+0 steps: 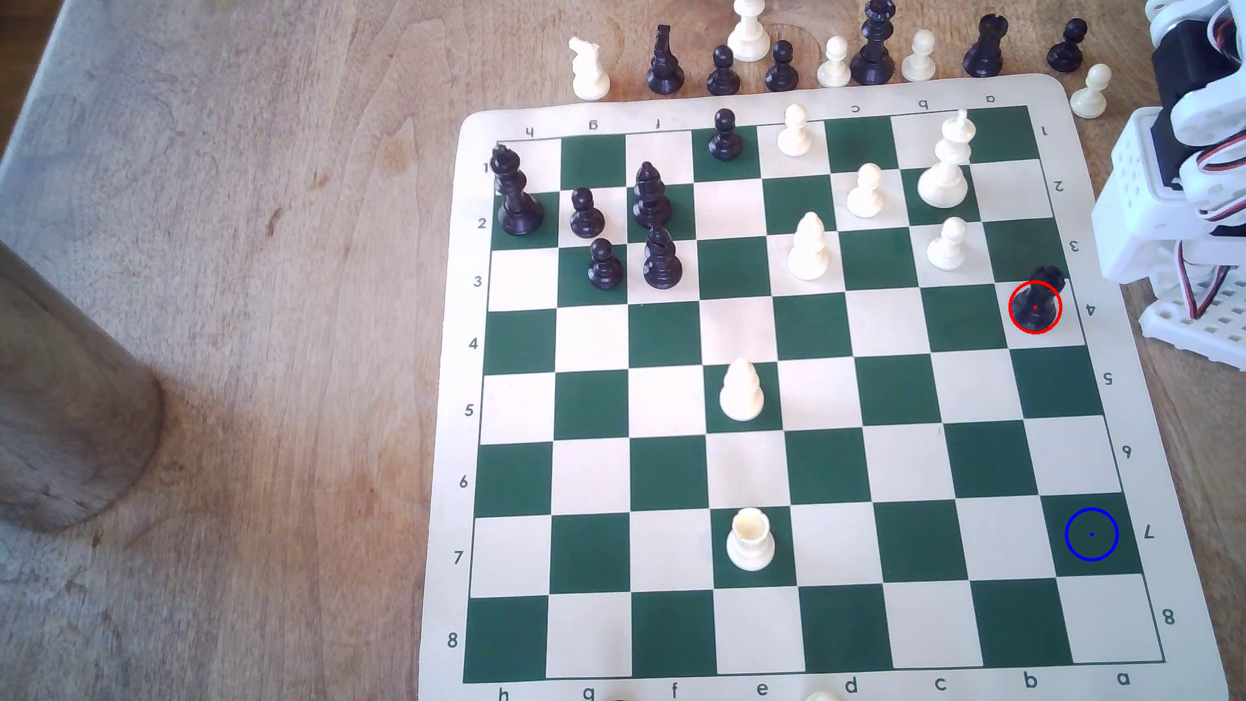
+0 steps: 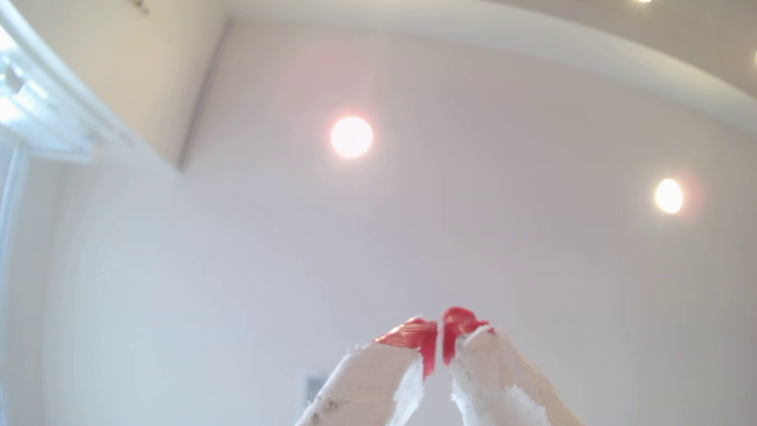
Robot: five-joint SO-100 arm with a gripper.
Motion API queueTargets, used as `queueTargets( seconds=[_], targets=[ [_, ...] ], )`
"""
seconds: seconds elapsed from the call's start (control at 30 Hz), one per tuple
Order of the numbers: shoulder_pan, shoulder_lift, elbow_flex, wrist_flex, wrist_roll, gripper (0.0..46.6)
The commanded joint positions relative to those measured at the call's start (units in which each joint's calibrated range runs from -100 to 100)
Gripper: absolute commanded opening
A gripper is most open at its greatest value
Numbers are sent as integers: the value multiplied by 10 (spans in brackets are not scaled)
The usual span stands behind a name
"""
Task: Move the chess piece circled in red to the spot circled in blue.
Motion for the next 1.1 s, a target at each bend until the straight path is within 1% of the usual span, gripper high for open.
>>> queueTargets(
  seconds=[0.0, 0.17, 0.3, 0.37, 0.4, 0.43, 0.47, 0.5, 0.6, 0.63, 0.73, 0.77, 0.9, 0.93, 0.97, 1.0, 1.03, 1.07],
  targets=[
    [-7, -1, 12, 87, 1, 2],
    [-7, -1, 10, 104, 1, 2],
    [-8, -1, -58, 286, 1, 2],
    [12, -1, -166, 547, 1, 2],
    [12, -1, -184, 591, -2, 2],
    [18, -1, -226, 688, -2, 2],
    [21, -1, -253, 746, -3, 2],
    [43, -1, -296, 840, 0, 2],
    [68, -1, -352, 1027, -3, 2],
    [77, 0, -380, 1162, -3, 2],
    [78, 0, -406, 1282, -3, 2],
    [73, 0, -419, 1346, -3, 2],
    [73, 1, -463, 1493, -3, 2],
    [72, 1, -493, 1575, -3, 2],
    [59, 1, -505, 1605, -3, 8],
    [52, 1, -517, 1641, -3, 25],
    [46, 1, -519, 1671, -4, 26],
    [23, 1, -510, 1711, -4, 2]
  ],
)
